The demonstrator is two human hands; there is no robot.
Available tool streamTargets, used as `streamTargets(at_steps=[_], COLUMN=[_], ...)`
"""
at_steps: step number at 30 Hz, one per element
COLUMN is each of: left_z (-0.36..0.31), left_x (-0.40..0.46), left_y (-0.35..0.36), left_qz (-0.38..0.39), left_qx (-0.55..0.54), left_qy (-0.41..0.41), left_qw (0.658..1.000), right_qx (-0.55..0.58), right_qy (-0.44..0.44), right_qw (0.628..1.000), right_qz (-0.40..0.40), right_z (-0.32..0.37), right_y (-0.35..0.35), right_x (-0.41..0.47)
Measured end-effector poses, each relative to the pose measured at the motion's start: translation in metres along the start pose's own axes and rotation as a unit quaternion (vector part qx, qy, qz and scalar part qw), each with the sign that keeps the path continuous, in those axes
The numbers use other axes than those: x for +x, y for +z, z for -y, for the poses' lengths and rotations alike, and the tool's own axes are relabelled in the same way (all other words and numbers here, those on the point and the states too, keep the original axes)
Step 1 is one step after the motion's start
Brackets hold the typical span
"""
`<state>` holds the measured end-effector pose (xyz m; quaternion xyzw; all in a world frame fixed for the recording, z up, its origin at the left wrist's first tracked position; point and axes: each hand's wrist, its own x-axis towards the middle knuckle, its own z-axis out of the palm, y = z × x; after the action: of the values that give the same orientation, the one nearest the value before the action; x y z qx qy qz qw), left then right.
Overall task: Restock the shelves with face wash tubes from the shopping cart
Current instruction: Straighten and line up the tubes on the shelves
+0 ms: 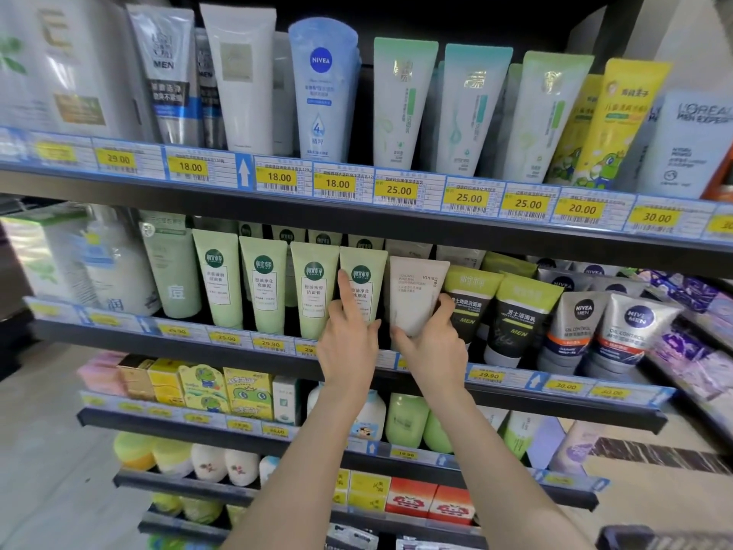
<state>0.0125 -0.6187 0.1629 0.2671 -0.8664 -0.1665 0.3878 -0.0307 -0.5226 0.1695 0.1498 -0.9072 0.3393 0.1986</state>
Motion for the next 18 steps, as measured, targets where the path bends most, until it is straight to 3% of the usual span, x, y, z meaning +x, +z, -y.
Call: streamTargets(at_steps=[18], left_z=[0.0034], left_x=[-0.0014], left_y=[-0.0026], left_qz=[0.015], left_qx=[-0.043], left_qy=[0.008], left_qw=[0.999], right_qx=[-0.004], right_qy=[0.001], right_qw=[1.000], right_qz=[0.016], right_z=[0.0000], right_y=[-0.0008], right_x=[-0.0004])
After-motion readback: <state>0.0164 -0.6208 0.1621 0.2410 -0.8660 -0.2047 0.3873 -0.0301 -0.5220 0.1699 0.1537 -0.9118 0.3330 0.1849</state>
